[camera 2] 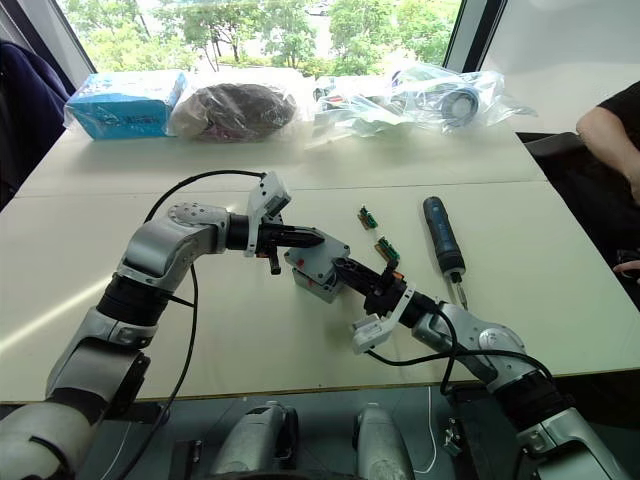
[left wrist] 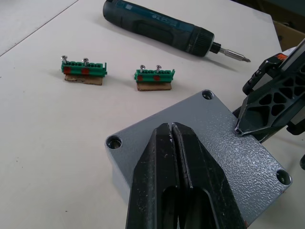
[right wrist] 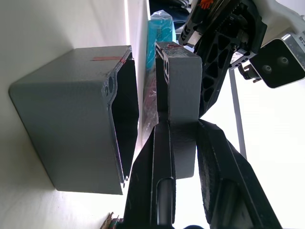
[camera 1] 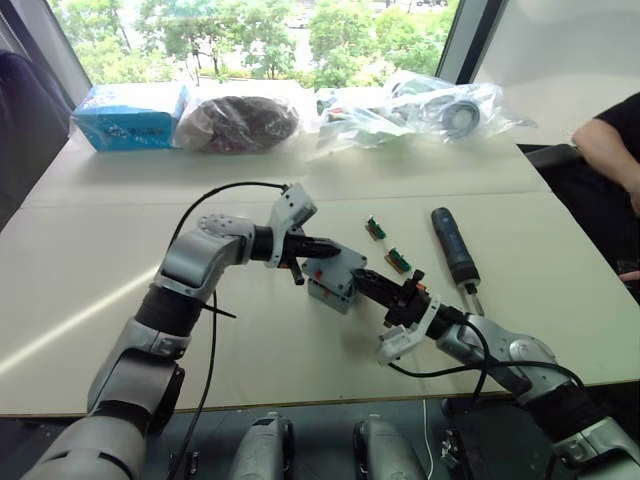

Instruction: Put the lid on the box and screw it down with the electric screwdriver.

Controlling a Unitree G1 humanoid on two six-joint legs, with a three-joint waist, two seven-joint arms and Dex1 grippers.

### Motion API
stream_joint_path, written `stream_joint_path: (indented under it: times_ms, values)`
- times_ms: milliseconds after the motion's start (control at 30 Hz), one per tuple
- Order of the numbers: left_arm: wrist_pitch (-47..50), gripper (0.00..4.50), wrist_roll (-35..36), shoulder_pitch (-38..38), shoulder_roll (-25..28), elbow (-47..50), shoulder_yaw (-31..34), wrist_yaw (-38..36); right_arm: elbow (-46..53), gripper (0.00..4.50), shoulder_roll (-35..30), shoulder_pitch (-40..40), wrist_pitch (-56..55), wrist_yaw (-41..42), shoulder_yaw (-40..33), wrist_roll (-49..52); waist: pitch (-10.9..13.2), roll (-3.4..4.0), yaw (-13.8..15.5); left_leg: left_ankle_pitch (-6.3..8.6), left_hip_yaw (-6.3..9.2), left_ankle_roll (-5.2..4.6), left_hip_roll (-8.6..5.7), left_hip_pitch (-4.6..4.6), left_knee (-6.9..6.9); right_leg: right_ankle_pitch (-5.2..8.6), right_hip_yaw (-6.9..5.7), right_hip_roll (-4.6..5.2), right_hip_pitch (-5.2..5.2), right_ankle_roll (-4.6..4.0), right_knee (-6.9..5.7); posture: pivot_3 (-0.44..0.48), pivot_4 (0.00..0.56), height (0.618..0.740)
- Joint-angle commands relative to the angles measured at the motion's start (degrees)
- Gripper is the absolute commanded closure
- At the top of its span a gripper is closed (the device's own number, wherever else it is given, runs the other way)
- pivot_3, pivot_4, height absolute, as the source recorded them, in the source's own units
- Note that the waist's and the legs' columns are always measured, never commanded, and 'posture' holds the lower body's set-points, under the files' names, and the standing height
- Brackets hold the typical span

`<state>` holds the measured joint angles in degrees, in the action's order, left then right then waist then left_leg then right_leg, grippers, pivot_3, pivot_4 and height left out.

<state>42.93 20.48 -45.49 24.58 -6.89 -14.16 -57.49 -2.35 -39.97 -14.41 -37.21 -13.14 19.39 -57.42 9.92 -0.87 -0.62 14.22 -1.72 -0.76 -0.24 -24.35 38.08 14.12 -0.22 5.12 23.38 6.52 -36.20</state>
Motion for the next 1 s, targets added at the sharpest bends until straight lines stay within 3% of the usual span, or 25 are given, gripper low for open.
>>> stream_joint_path:
  times_ms: [33, 633, 900, 967, 1000]
  values:
    - [-0.51, 4.47, 0.19, -0.73, 0.07, 1.56, 0.56, -0.54, 1.28, 4.4, -0.72, 0.04, -0.57, -1.18, -1.41, 0.84, 0.0, 0.0, -0.02, 0.0, 0.0, 0.0, 0.0, 0.0, 0.0, 0.0, 0.0, 0.0, 0.0, 0.0, 0.0, 0.0, 0.15, 0.74]
    - [-0.87, 4.47, -1.3, 0.76, 0.28, 3.05, -1.19, -1.36, -2.81, 4.4, -0.14, 0.46, -0.45, 1.07, 0.03, 1.63, 0.0, 0.0, -0.02, 0.0, 0.0, 0.0, 0.0, 0.01, 0.0, 0.0, 0.0, 0.0, 0.0, 0.0, 0.0, 0.0, 0.15, 0.74]
    - [-2.31, 4.47, -6.56, 2.75, 3.14, 3.25, -8.29, -3.57, -3.65, 4.4, -0.25, 0.81, -0.52, 2.21, 0.59, 1.86, -0.04, 0.02, -0.01, 0.0, -0.01, 0.0, 0.0, 0.08, 0.0, 0.0, 0.0, -0.01, -0.06, -0.01, -0.01, 0.0, 0.15, 0.74]
    - [-1.64, 4.5, -7.97, 3.54, 3.32, 2.77, -9.96, -2.96, -3.86, 3.37, -0.25, 1.01, -0.38, 2.31, 0.36, 2.27, -0.08, 0.0, 0.06, 0.01, -0.01, -0.01, 0.0, 0.26, 0.0, 0.02, 0.0, -0.01, -0.26, -0.04, 0.01, 0.0, 0.15, 0.74]
    - [-1.25, 4.5, -8.76, 3.92, 3.31, 2.41, -10.73, -2.47, -3.91, 3.13, -0.29, 1.09, -0.37, 2.4, 0.21, 2.48, -0.08, 0.0, 0.05, 0.01, 0.0, -0.02, 0.0, 0.35, 0.0, 0.07, 0.0, -0.01, -0.36, -0.12, 0.04, 0.0, 0.15, 0.74]
